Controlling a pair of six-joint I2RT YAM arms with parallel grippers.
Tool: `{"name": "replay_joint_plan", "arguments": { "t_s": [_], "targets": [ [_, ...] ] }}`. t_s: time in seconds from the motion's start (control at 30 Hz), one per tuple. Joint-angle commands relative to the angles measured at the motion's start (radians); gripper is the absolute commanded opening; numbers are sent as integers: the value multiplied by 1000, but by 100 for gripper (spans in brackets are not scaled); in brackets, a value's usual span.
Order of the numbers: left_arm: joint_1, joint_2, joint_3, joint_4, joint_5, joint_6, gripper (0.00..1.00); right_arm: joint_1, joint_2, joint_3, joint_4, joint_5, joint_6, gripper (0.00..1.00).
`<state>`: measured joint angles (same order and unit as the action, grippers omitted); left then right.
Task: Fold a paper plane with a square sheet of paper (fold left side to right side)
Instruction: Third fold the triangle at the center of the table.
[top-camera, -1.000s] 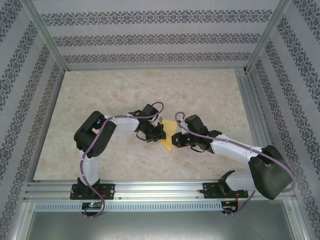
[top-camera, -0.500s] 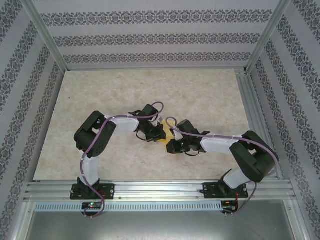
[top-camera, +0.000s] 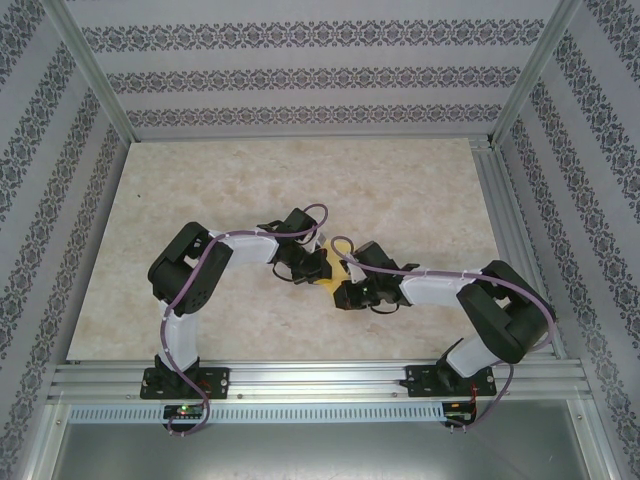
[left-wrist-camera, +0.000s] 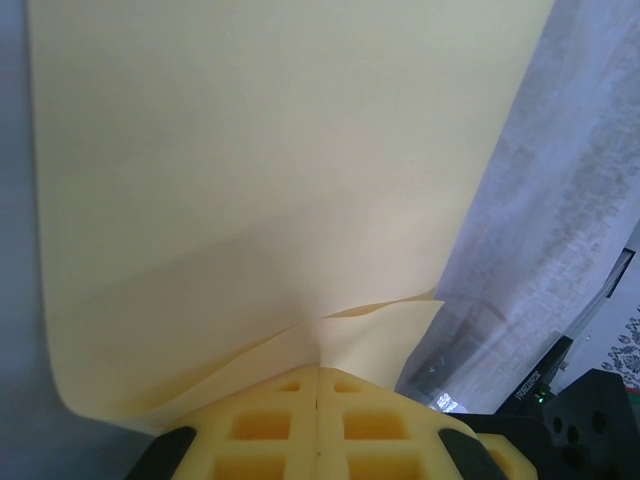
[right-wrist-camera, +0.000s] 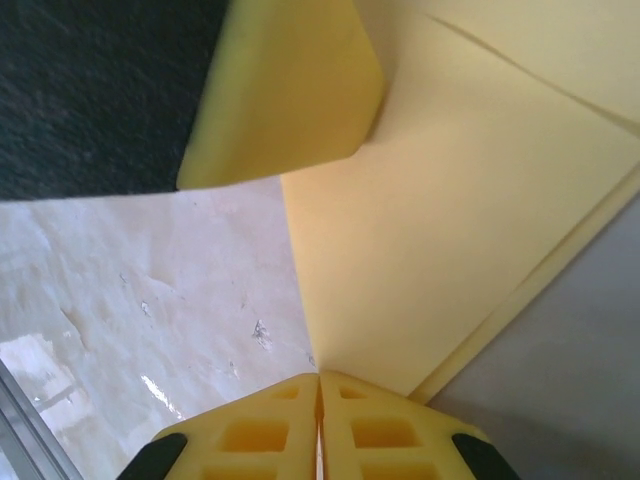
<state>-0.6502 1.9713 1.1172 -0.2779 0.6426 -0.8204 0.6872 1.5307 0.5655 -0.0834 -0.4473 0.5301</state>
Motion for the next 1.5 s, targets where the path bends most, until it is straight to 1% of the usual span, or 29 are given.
{"name": "replay_joint_plan", "arguments": {
  "t_s": [0.0,0.33,0.5,0.7,0.83,1.03,1.2,1.33,1.47],
  "targets": [
    [-6,34,1,-31,-58,24,6,14,2,-47,-85,9,10,8],
    [-6,37,14,-43,-62,30,6,1,-110,-91,-181,23,0,8],
    [-6,34,16,-47,-62,30,6,-26,-156,-42,-181,4,-4,8],
    [-6,35,23,-46,-61,30,6,-27,-186,34,-150,-27,13,8],
    [-6,32,23,-42,-61,29,6,-27,-120,50,-80,-32,33,8],
    [-7,30,18,-40,-60,27,6,-24,4,93,-39,-31,32,8],
    [-6,29,17,-35,-60,24,6,-30,68,89,-69,-5,32,7],
    [-6,29,20,-36,-61,26,6,-32,111,80,-141,44,39,4],
    [-2,26,36,-57,-73,46,11,-34,126,47,-171,65,53,3]
  ]
}}
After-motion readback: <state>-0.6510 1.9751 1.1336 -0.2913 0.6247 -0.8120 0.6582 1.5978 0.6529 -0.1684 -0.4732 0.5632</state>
